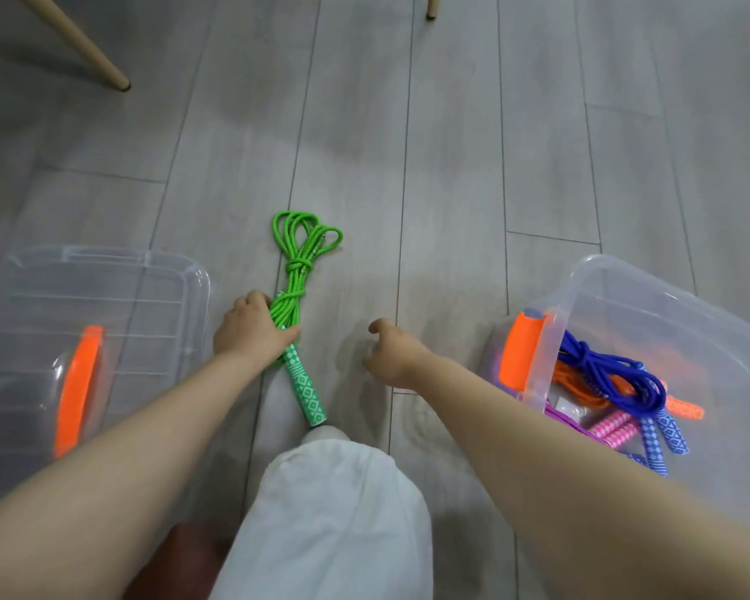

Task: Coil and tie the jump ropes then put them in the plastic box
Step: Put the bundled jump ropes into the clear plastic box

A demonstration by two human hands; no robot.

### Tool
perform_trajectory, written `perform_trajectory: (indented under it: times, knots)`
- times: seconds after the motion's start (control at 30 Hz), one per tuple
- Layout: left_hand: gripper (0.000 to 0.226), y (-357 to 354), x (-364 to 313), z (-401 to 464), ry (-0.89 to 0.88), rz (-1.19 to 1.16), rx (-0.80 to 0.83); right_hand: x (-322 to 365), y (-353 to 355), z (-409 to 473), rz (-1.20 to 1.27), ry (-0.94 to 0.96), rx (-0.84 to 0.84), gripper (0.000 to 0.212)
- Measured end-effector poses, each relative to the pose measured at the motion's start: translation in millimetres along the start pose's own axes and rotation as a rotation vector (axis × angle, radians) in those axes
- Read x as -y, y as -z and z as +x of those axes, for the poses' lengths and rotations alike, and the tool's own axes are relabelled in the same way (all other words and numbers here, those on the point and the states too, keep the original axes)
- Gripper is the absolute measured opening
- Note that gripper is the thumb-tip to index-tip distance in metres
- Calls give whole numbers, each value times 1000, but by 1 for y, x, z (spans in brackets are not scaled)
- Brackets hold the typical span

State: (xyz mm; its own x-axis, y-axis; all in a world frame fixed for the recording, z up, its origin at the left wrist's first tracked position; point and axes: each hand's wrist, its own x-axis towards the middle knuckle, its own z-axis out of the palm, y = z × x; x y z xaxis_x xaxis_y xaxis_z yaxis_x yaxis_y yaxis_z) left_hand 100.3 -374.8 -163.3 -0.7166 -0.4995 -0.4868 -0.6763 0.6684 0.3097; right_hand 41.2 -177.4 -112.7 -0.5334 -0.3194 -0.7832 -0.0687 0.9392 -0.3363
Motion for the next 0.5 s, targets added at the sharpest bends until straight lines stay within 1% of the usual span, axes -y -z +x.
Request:
perform_trajectory:
  times: [0.13, 0.27, 0.37, 0.43, 0.5]
  knots:
    - [62, 2, -5, 2, -10, 43, 57, -2, 1, 2, -9, 15, -38, 65]
    - [49, 0, -11, -2, -105, 78, 104, -3, 9, 4, -143, 119, -145, 66]
    - [37, -1, -21, -6, -232, 123, 106, 0, 12, 5, -393, 273, -253, 70]
    - [34, -1, -28, -6, -291, 175, 123, 2, 10, 5, -592, 391, -268, 73]
    - [35, 0, -32, -6, -335, 219, 148, 4, 7, 5, -747, 430, -246, 72]
